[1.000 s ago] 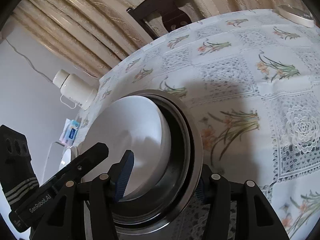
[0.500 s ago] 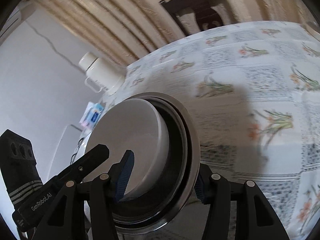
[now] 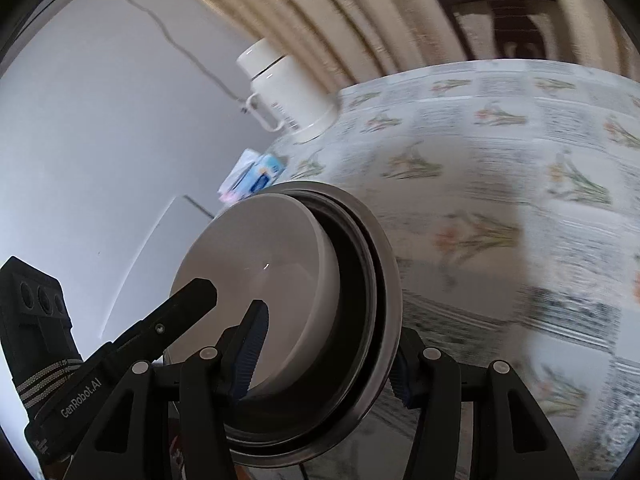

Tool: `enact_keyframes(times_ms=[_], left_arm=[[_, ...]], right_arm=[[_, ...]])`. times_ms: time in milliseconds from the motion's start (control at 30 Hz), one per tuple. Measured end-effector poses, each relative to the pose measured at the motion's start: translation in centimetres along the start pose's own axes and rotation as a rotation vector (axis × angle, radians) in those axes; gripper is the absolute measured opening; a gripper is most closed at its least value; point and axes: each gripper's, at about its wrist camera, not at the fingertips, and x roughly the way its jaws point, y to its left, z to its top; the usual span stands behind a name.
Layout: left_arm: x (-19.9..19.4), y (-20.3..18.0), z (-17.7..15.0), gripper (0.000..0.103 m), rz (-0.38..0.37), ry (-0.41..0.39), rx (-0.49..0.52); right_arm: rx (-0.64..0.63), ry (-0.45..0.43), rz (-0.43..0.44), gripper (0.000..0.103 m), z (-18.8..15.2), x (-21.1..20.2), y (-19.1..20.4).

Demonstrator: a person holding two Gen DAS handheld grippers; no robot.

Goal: Organize plates and bowls

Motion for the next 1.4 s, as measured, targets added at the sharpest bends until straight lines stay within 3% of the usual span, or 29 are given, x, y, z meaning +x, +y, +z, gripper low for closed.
enact_keyframes(times_ms=[333, 700, 1233, 1400], left_arm=[[-1.5, 6.4, 2.2, 0.059, 0.052, -0.051, -0.071], [0.2, 11.0, 3.2, 0.059, 0.077, -0.018, -0.128], [3.7, 13.6, 2.9, 0.059, 0.072, 0.064, -0.175], [4.4, 13.9, 3.0, 0.059, 0.075, 0.055, -0.165]], right_arm=[[-0.072, 0.054, 0.023, 0.058, 1.0, 4.6, 4.8], [-0.097, 0.106, 0.007, 0.058, 1.8, 8.9, 6.6], [-0.106, 0.125, -0.034, 0.058, 1.9, 10.7, 6.3], [-0.109, 0.118, -0.029, 0.058, 2.1, 11.1, 6.2]])
